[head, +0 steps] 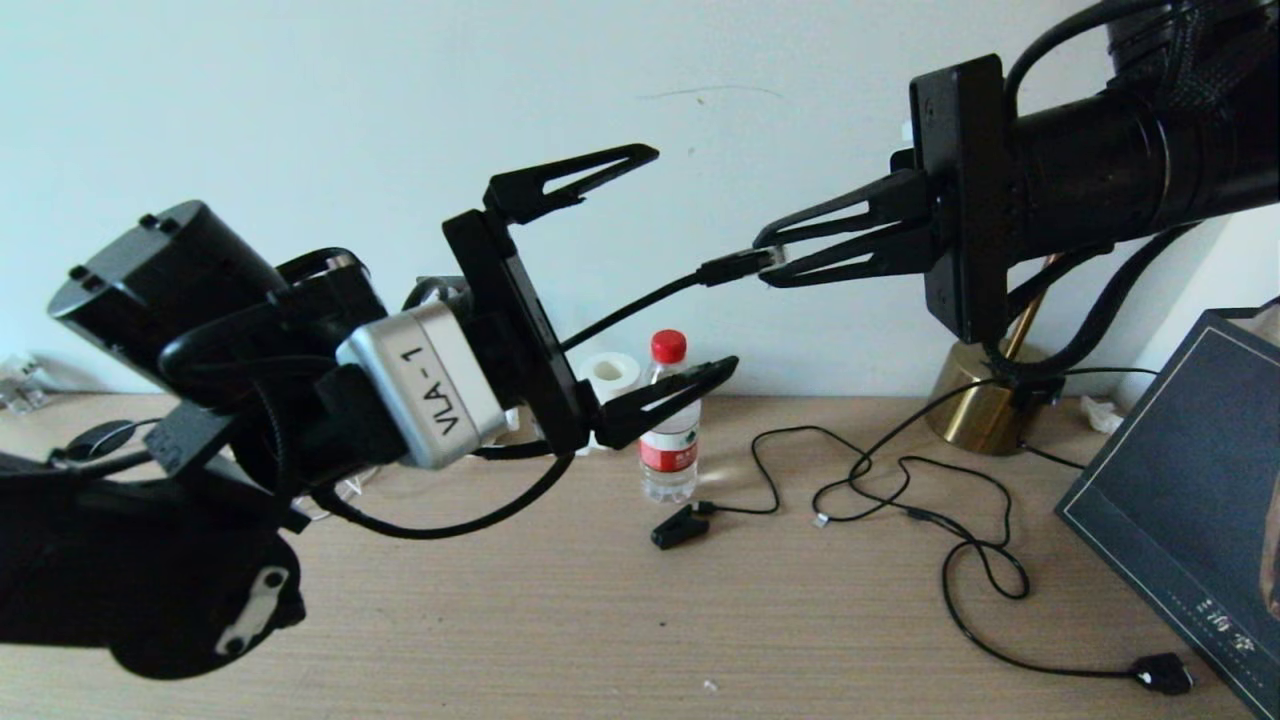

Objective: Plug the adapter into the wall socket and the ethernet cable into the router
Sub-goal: Align cable and router interface

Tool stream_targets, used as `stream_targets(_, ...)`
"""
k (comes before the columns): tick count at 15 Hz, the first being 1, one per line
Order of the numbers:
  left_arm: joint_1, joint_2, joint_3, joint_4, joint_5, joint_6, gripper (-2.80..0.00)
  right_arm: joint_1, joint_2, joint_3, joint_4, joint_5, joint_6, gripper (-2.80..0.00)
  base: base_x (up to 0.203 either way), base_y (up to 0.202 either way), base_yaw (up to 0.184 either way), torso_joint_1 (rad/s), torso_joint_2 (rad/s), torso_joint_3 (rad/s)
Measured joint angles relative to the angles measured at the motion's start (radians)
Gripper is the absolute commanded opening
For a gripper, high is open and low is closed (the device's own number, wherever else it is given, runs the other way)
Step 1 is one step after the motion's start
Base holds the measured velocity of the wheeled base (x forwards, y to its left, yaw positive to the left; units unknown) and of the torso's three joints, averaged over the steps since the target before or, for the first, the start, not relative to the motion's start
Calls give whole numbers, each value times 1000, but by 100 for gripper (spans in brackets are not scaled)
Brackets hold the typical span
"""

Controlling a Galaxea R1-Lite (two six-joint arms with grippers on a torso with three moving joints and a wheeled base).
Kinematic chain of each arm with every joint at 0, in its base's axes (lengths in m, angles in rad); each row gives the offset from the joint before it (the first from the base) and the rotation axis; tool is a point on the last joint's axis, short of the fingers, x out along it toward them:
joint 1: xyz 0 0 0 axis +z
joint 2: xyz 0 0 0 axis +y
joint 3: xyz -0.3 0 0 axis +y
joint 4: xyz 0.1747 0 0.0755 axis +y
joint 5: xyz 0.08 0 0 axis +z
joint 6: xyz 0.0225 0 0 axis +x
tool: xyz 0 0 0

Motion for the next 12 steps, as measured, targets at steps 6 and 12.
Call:
stream_targets(6, 1, 0, -1, 0, 7, 0, 0, 7, 0, 5, 1, 0, 0, -280, 0, 0, 0, 0, 0, 0)
stream_targets(12, 1, 4, -5, 0, 18, -1, 0, 11, 0, 13, 0, 0, -1, -280, 0, 0, 0, 0, 0, 0)
